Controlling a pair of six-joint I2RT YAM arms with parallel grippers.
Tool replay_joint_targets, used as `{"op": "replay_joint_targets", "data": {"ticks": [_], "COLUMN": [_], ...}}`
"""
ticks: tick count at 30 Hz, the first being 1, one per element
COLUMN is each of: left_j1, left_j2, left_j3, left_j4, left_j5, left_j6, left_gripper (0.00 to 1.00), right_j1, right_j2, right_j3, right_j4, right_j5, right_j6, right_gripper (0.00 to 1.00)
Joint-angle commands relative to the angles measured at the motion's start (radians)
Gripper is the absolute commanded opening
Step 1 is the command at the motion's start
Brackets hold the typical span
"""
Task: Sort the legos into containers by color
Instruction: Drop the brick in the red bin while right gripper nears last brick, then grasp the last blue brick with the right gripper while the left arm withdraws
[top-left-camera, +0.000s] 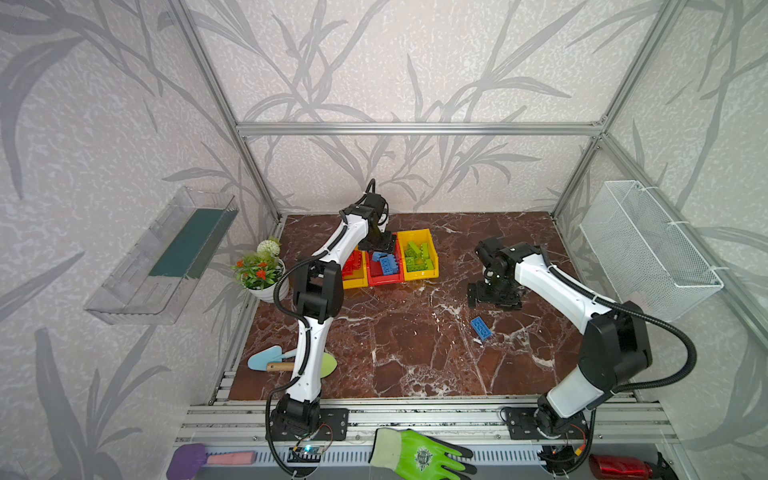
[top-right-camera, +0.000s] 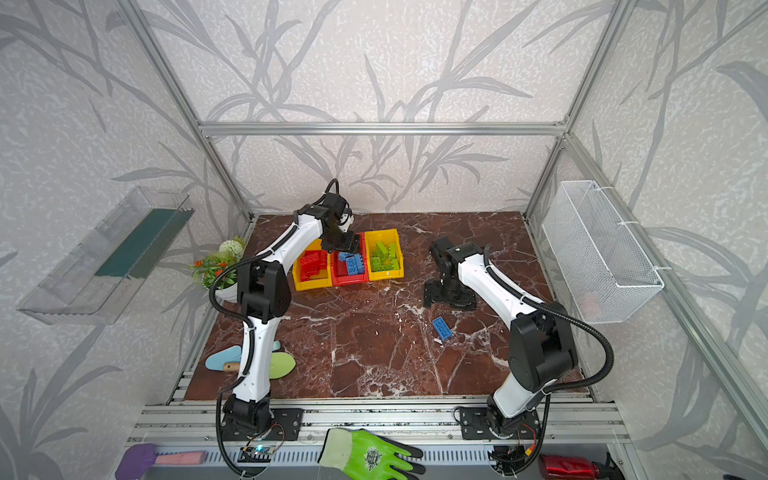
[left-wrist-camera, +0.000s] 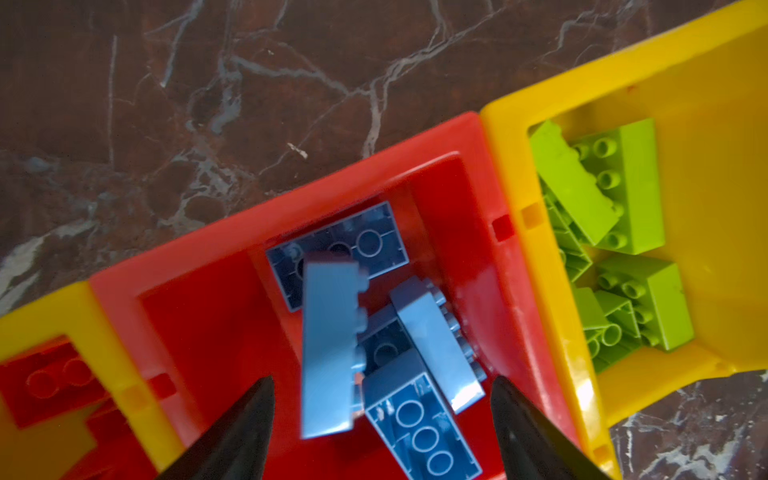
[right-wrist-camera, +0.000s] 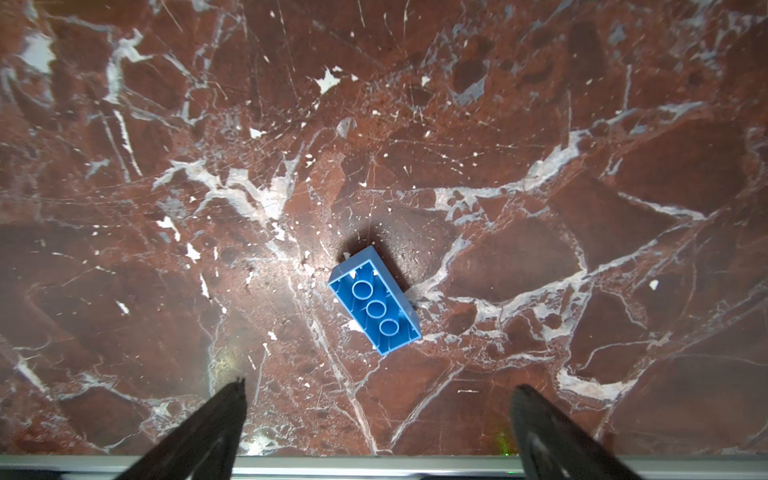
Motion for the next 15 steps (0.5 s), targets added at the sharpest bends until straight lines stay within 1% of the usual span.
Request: {"op": "replay_joint_targets", "data": {"ticks": [1,4,5,7,10,11,15], "left_j1": [-0.008,-0.011,-0.011,-0.011,-0.012,-0.012,-0.011], "left_j2": [-0.044,-0.107,-0.134,-0.199,-0.318,-0.361,-0.545], "left_j3": [0.001,-0.032,-0.046,-0.088,-0.192,-0.237,-0.427], "left_j4": [-0.024,-0.012,-0.008,0.012,0.048,0.061,0.084], "left_j5": [0.037,0.037,0.038,0.036,0.022,0.006,-0.075], "left_j6": [-0.007,-0.041,-0.056,-0.095,-0.145,-0.16,-0.198], "left_gripper": [0.84,0.84,0.85,0.85,0.85,0.85,0.85], "right_j1": [-0.004,-0.005,-0.004,-0.004,-0.004,-0.004,-0.003], "right_j2": [0.026,0.042,0.08,0.103,0.133,0.14,0.178], "right_j3": [-0.031,-0.072,-0.083,-0.102,-0.139,-0.153,-0.178], "right_j4": [0.019,0.076,0.094,0.125,0.17,0.189,0.223], "right_j5": [0.019,0.012,0.009,-0.003,-0.024,-0.028,-0.031], "right_j6": [-0.043,-0.063,-0.065,-0.071,-0.079,-0.084,-0.111], "right_gripper": [0.99,0.98,0.98,0.95,0.92,0.92,0.85]}}
